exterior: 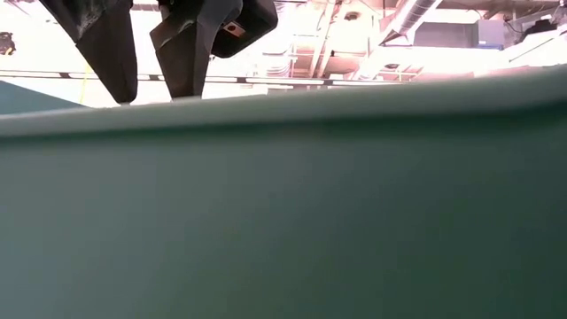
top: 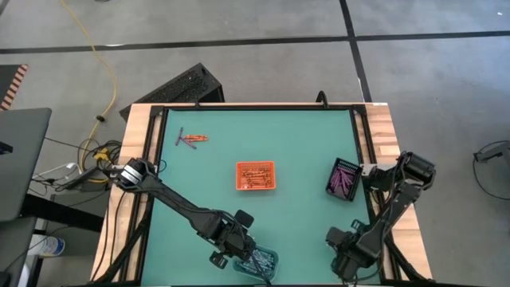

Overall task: Sort crayons
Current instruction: Put the orange crayon into the orange bin

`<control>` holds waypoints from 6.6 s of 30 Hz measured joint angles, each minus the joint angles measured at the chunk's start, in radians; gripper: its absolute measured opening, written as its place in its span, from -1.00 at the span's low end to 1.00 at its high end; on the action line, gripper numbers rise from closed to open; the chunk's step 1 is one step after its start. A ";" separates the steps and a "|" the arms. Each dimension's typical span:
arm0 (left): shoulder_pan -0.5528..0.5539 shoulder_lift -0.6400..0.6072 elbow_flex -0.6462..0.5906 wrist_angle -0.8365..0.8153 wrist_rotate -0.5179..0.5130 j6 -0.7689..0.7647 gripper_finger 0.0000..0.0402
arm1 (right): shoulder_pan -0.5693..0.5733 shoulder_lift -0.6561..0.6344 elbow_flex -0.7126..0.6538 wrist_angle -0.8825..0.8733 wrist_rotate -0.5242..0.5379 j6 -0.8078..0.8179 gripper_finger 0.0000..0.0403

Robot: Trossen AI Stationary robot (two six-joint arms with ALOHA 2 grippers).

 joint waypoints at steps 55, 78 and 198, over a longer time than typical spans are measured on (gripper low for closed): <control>-0.005 0.000 0.000 -0.021 -0.001 -0.018 -0.29 | 0.011 0.122 0.068 -0.129 -0.210 -0.123 -1.00; -0.008 0.000 0.000 -0.021 -0.001 -0.010 -0.29 | 0.031 0.122 0.064 -0.116 -0.124 -0.098 -1.00; -0.018 0.000 -0.010 -0.020 -0.105 0.005 -0.29 | -0.230 0.137 0.227 -0.136 0.453 -1.180 -1.00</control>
